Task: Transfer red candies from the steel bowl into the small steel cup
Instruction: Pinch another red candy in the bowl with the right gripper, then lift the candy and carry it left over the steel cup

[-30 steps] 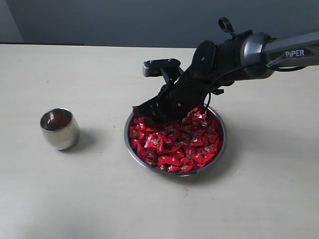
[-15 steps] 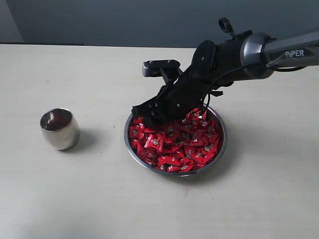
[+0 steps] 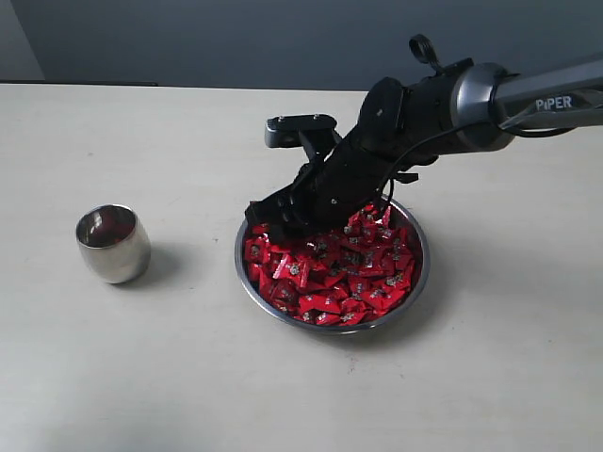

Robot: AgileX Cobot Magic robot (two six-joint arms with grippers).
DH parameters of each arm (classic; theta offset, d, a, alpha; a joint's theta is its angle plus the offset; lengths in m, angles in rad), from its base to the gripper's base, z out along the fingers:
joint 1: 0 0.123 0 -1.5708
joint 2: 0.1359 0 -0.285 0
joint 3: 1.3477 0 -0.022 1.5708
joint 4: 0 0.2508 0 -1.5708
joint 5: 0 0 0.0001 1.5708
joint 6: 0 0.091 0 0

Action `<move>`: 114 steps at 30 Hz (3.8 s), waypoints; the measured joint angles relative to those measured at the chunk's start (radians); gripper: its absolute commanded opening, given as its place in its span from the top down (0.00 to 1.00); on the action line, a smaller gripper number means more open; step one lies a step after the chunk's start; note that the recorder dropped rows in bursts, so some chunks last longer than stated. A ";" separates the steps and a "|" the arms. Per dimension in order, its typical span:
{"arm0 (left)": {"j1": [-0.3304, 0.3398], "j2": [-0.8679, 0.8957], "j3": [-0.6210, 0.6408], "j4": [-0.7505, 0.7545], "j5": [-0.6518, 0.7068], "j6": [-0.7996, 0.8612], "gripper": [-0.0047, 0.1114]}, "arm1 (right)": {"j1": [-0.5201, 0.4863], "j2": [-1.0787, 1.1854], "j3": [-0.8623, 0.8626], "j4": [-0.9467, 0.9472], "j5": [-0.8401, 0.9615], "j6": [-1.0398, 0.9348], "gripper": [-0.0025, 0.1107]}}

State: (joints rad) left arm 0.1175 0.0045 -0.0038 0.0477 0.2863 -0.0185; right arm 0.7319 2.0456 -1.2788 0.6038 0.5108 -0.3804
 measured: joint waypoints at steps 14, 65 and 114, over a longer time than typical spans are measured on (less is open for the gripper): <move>0.000 0.000 0.000 0.000 0.000 0.000 0.96 | 0.028 0.006 -0.009 -0.009 -0.020 -0.006 0.64; 0.000 0.000 0.000 0.000 0.000 0.000 0.96 | 0.028 -0.076 -0.079 -0.343 0.022 0.207 0.87; 0.000 0.000 0.000 0.000 0.000 0.000 0.96 | 0.163 0.178 -0.585 0.084 0.195 -0.131 0.87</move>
State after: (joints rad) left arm 0.1175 0.0045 -0.0038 0.0477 0.2863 -0.0185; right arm 0.8950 2.2234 -1.8642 0.6874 0.7061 -0.5118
